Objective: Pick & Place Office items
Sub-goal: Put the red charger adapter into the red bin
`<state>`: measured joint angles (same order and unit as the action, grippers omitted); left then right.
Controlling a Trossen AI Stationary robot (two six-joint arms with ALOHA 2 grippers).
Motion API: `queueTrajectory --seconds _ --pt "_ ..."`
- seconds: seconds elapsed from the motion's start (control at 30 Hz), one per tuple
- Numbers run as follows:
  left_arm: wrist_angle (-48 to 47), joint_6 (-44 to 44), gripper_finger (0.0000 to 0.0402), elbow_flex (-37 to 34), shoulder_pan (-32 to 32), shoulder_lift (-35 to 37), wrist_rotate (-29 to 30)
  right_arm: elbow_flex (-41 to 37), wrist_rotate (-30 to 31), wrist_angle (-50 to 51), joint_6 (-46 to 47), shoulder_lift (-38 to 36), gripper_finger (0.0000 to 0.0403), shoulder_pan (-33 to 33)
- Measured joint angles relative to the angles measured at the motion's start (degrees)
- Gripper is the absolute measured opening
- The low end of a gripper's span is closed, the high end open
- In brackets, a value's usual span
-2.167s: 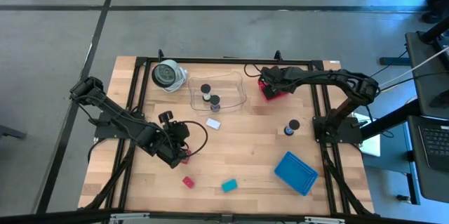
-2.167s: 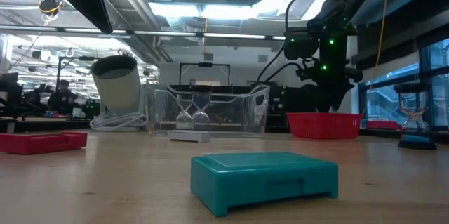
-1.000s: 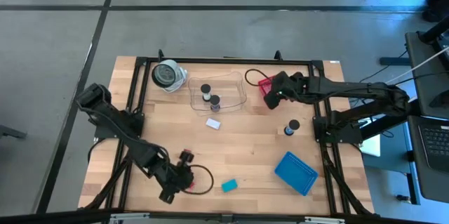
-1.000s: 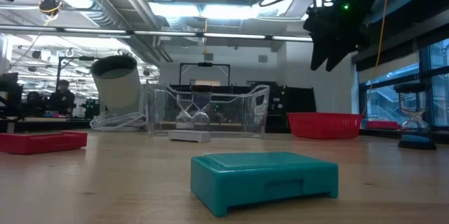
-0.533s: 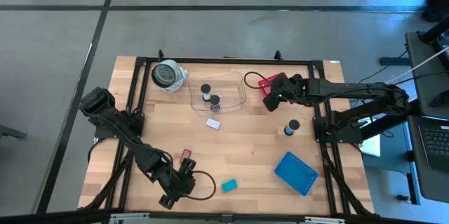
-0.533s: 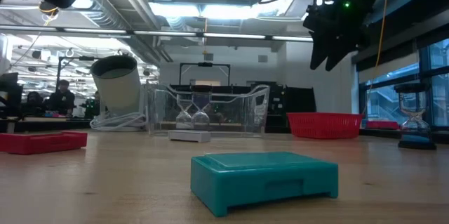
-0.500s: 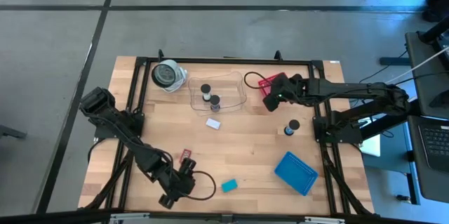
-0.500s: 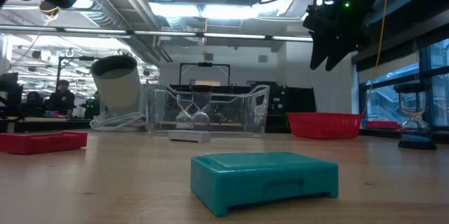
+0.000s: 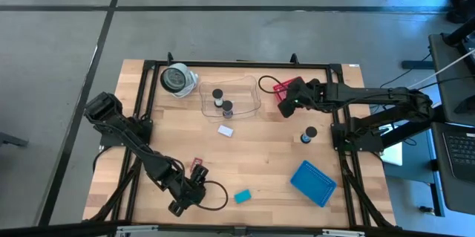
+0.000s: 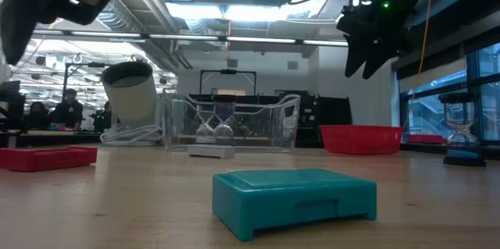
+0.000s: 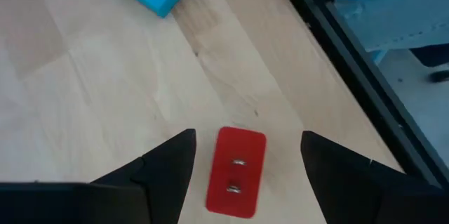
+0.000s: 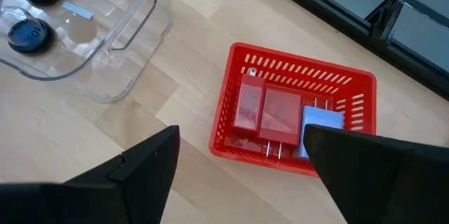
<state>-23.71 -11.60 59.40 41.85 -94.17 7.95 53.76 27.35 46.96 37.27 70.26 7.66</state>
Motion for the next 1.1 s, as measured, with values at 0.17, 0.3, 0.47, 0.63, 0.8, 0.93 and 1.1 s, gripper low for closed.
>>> queueTrajectory --seconds 0.17,0.3,0.47,0.63,0.8,0.93,1.1 --pt "-0.93 1.75 0.0256 -0.02 -0.02 0.0 1.8 0.0 0.0 -0.17 -0.02 0.0 0.0307 0.0" --pt "-1.18 1.19 0.0255 -0.06 -0.57 -1.26 -0.63 0.0 0.0 -0.24 -0.02 0.0 0.0307 0.0" --pt "-0.52 2.03 0.0254 -0.09 -1.58 -3.77 -2.87 0.0 0.02 -0.46 -0.04 0.0 0.0307 0.0" --pt "-0.92 3.34 0.0238 -0.09 -2.36 -4.2 -3.18 0.0 0.02 -0.48 -0.04 0.0 0.0307 0.0" --pt "-2.91 1.04 0.0182 -0.09 -2.32 -4.2 -3.61 0.0 0.02 -0.46 -0.06 0.0 0.0307 0.0" --pt "-3.95 0.37 0.0123 -0.09 -2.6 -4.22 -4.97 0.0 0.06 -0.46 -0.19 0.0 0.0307 0.0" --pt "-3.94 1.19 0.0118 -0.07 -2.61 -4.21 -4.31 0.0 0.07 -0.46 -0.17 0.0 0.0307 0.0"
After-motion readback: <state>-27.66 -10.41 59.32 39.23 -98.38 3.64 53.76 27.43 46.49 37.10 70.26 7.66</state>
